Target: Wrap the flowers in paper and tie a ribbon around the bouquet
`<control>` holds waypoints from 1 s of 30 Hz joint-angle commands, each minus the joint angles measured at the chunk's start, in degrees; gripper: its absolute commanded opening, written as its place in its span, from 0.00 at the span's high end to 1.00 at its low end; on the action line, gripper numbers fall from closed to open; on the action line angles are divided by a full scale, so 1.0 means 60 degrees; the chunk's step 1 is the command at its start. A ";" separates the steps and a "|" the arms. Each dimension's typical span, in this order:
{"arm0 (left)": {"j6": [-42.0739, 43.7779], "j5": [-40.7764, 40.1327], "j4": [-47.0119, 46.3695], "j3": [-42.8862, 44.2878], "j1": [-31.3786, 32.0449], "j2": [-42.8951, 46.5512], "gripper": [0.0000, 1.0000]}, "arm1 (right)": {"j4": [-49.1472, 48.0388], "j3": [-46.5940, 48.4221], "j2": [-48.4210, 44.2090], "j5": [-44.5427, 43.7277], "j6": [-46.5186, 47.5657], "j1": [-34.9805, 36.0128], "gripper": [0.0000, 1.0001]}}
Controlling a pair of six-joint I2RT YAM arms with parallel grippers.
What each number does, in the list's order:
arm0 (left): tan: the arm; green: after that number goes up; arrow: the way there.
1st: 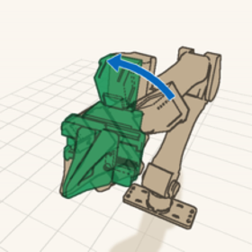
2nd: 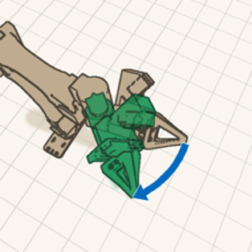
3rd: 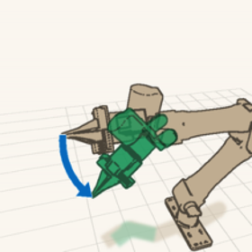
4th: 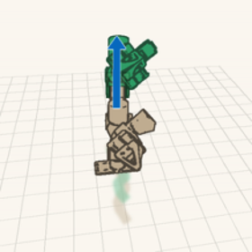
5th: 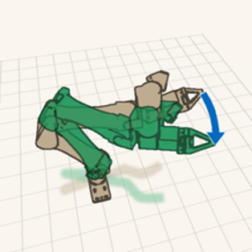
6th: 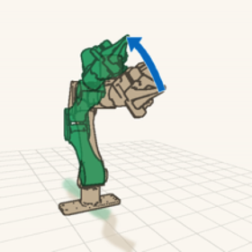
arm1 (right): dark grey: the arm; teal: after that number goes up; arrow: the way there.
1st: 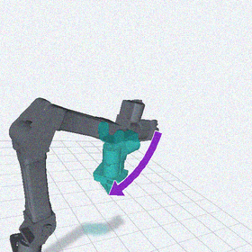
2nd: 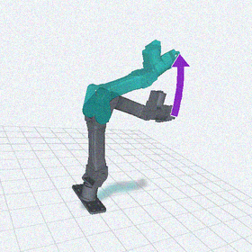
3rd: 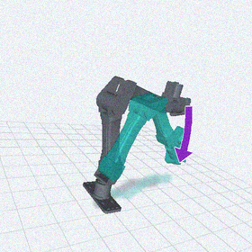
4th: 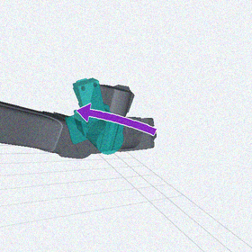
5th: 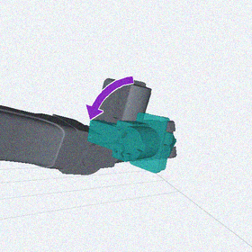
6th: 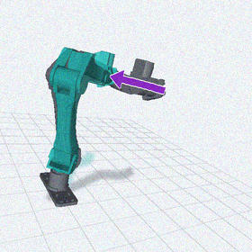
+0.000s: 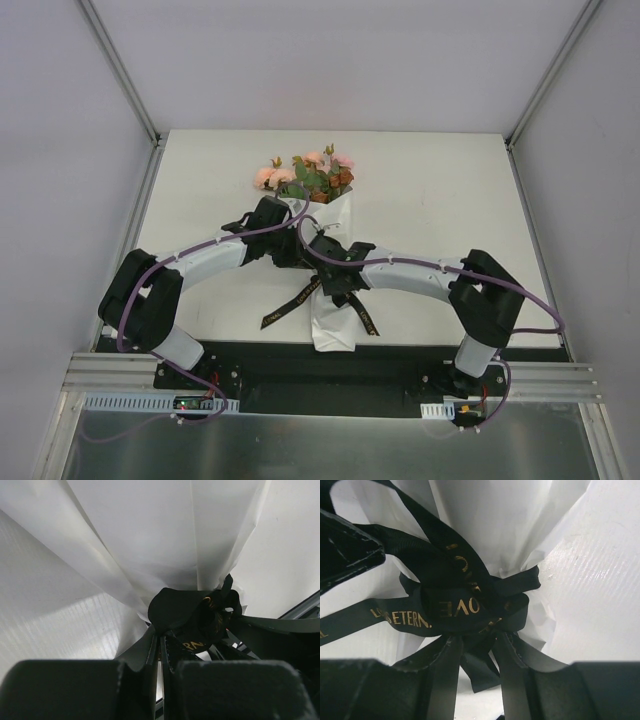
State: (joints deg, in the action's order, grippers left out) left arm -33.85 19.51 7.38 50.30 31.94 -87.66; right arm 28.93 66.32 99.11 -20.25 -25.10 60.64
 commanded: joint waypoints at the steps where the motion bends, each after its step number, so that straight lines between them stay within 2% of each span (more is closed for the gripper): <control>1: 0.0016 0.0177 -0.0190 0.0200 0.0081 0.0078 1.00 | -0.0002 0.0371 0.0181 -0.0009 -0.0211 0.0000 0.66; 2: 0.0030 0.0177 -0.0189 0.0200 0.0081 0.0078 1.00 | 0.0013 0.0386 0.0195 -0.0009 -0.0211 -0.0029 0.76; 5: 0.0060 0.0030 -0.0189 0.0127 0.0081 0.0137 1.00 | 0.0261 0.0430 -0.0023 -0.0096 -0.0196 -0.0044 0.90; 9: 0.0133 -0.0160 -0.0175 0.0054 0.0067 0.0254 1.00 | 0.0597 0.0283 -0.0785 0.0137 0.0154 -0.0073 0.97; 16: 0.0221 -0.0483 0.0015 -0.0034 -0.0064 0.0444 1.00 | 0.1317 0.0227 -0.1005 0.2317 0.1280 -0.0409 0.99; 19: 0.0323 -0.0527 0.0132 -0.0064 -0.0138 0.0488 1.00 | 0.1025 -0.0212 -0.1342 0.3691 0.1648 -0.0629 0.97; 21: 0.0382 -0.0556 0.0191 -0.0034 -0.0197 0.0474 1.00 | 0.0892 -0.0418 -0.1503 0.3916 0.2029 -0.0863 0.92; 22: 0.0397 -0.0541 0.0191 -0.0034 -0.0226 0.0474 1.00 | 0.0718 -0.0564 -0.1576 0.4570 0.2161 -0.0980 0.94; 24: 0.0441 -0.0585 0.0235 -0.0049 -0.0270 0.0474 1.00 | 0.0570 -0.0843 -0.1796 0.4752 0.2440 -0.1332 1.00; 30: 0.0514 -0.0570 0.0382 -0.0020 -0.0416 0.0386 1.00 | 0.0628 -0.1063 -0.2118 0.5850 0.3362 -0.2064 1.00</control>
State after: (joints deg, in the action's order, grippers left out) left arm -32.88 18.48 8.64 50.28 30.79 -86.56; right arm 30.96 60.82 89.54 7.53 -10.50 50.37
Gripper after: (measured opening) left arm 0.006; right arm 0.011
